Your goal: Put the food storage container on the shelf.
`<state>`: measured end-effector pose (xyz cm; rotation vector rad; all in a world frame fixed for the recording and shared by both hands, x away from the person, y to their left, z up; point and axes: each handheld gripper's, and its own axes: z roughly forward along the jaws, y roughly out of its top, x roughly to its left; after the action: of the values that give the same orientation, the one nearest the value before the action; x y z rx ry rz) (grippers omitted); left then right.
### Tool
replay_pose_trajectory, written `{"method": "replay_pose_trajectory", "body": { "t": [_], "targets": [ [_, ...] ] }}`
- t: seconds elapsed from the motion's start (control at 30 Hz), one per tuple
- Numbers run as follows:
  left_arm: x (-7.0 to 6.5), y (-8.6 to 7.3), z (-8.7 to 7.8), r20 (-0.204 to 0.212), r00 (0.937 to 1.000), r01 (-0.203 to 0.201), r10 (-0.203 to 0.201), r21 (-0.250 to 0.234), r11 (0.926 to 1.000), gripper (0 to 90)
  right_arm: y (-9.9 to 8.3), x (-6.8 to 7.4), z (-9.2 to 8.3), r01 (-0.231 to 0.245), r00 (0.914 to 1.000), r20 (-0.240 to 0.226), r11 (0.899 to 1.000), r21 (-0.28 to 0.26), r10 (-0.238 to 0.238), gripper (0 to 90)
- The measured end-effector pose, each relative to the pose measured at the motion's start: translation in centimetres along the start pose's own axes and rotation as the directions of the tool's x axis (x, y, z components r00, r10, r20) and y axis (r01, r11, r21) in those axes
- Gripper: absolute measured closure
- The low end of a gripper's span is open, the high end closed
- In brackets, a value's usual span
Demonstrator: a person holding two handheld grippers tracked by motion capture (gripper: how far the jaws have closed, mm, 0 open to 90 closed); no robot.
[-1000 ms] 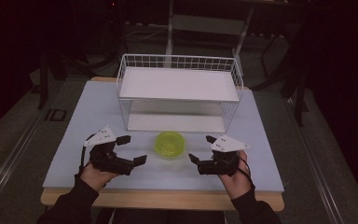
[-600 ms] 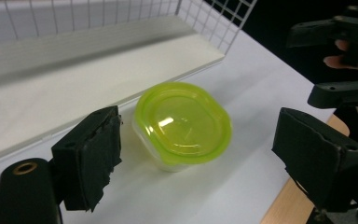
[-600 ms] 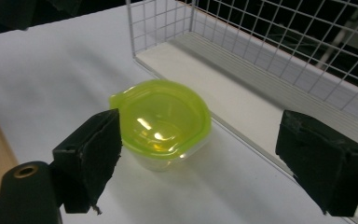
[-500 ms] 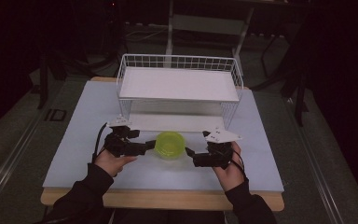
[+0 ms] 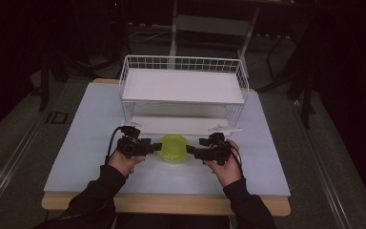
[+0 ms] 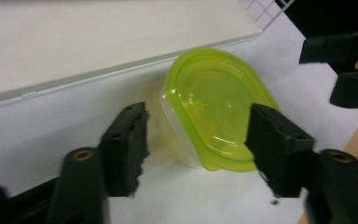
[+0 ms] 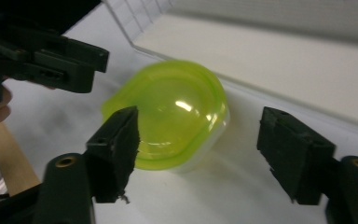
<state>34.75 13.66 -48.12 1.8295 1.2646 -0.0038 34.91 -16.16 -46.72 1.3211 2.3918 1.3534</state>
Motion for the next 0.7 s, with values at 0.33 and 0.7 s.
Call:
{"method": "replay_pose_trajectory", "body": {
  "t": [0.33,0.7],
  "targets": [
    [0.7,-0.4,0.9,0.042,0.9973,0.059,-0.060,0.026,0.9979,54.5,-0.3,-0.7,2.1,-0.172,0.9850,0.005,0.983,0.064,0.173,47.2],
    [1.2,-0.8,1.4,0.075,0.9925,0.093,-0.097,0.047,0.9945,69.9,-0.8,-0.3,3.1,-0.244,0.9695,0.006,0.964,0.102,0.245,68.8]
  ]
}}
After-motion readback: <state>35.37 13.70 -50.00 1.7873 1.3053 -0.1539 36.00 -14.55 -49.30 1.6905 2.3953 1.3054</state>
